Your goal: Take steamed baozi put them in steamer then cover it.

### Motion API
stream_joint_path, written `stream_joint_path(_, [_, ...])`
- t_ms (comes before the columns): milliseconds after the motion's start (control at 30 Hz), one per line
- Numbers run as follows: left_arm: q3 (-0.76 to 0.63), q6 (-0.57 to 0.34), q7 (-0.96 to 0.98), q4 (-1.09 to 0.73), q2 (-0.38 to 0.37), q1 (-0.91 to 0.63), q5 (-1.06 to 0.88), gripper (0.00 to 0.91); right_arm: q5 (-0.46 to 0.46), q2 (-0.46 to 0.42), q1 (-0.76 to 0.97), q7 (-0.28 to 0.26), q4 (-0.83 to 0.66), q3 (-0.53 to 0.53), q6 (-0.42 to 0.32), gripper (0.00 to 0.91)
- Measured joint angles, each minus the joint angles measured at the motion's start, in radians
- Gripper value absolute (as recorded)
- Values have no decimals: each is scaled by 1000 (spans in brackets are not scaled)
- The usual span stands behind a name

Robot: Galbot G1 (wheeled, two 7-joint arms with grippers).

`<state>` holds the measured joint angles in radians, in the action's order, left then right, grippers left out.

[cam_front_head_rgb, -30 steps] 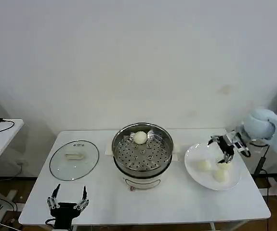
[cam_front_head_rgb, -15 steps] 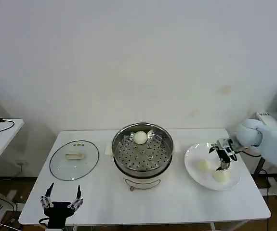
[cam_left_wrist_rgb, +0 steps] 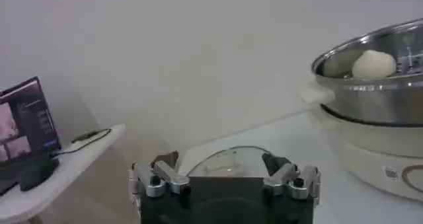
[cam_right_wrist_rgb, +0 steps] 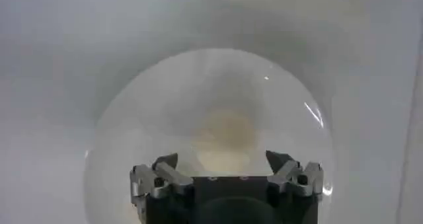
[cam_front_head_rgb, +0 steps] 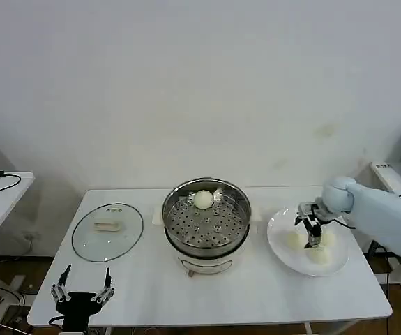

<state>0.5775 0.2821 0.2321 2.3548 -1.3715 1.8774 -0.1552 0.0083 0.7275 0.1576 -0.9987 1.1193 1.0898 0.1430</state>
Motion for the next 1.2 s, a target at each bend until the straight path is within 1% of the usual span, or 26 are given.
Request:
stream_joint_path(100, [3,0,0,0,1,0,1,907,-6,20,-15,-2,-27,-14,1,897])
stream_joint_path(133, [3,0,0,-1,1,-1,3,907,-9,27,-20,-4,-35,-18,1,846])
stream_joint_path(233, [5,0,0,-3,2,-4,6,907,-17,43,-31,-9,-57,-27,3,806])
stream_joint_path(333, [6,0,0,-6,1,-6,7,907,-25,56,-41,-13,-75,-36,2,746])
stream_joint_path(367, [6,1,0,-6,1,-6,7,907,-26,58,-43,-14,-80,-37,2,695])
stream_joint_path(433, [6,1,0,-6,0,-7,9,907,-27,63,-46,-16,-88,-40,2,655])
stream_joint_path(700, [4,2,1,-6,-3,-9,9,907,-36,77,-56,-16,-106,-53,1,554])
stream_joint_path(767, [3,2,1,-6,-4,-8,9,907,-37,77,-57,-16,-106,-56,0,544])
stream_joint_path(967, [3,4,1,-6,-2,-9,11,907,-30,67,-49,-19,-95,-57,4,554])
stream_joint_path(1200, [-1,14,-2,-13,3,-27,16,907,-4,38,19,-33,-46,-24,15,554])
